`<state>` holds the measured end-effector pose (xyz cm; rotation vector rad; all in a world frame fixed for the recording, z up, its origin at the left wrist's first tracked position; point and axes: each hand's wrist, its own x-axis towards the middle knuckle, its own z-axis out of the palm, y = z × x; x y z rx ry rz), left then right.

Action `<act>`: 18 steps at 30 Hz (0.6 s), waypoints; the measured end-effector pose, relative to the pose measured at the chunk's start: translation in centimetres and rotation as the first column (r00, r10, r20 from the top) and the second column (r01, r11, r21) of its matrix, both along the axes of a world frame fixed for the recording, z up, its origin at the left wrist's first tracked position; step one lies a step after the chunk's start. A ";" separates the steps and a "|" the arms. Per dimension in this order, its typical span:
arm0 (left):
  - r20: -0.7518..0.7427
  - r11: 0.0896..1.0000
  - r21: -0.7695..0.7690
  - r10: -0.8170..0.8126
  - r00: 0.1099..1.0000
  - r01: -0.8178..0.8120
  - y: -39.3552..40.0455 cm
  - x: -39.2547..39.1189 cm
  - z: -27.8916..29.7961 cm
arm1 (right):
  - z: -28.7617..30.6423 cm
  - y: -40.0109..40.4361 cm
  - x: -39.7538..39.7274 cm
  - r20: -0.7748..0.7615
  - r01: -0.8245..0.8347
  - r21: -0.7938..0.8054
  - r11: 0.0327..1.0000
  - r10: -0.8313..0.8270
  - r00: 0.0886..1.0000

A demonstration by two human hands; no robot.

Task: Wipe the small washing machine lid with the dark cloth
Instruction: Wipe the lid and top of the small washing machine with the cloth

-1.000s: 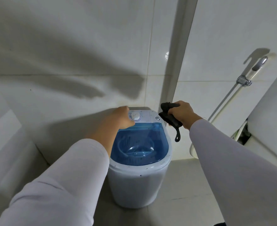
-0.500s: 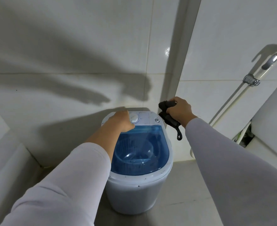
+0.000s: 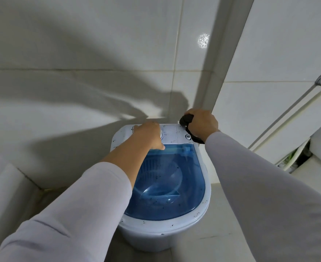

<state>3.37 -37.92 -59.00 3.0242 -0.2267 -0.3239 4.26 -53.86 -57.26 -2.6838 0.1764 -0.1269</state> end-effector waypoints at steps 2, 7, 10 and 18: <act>0.019 0.999 0.037 -0.006 1.000 0.005 -0.2 0.0 0.0 | -0.5 0.1 0.5 -0.009 -0.014 -0.010 1.000 0.014 1.000; 0.039 0.994 0.105 -0.008 0.999 0.003 -0.6 -0.1 -0.2 | -1.7 0.4 1.1 -0.072 -0.106 -0.052 0.993 0.102 0.992; 0.048 0.991 0.133 -0.007 0.999 0.000 -0.8 -0.1 -0.2 | -1.9 0.0 0.9 -0.083 -0.159 -0.083 0.984 0.153 0.985; 0.057 0.984 0.179 0.008 0.998 -0.018 -1.4 -0.4 0.1 | -1.9 -1.8 -0.4 -0.116 -0.342 -0.177 0.923 0.326 0.938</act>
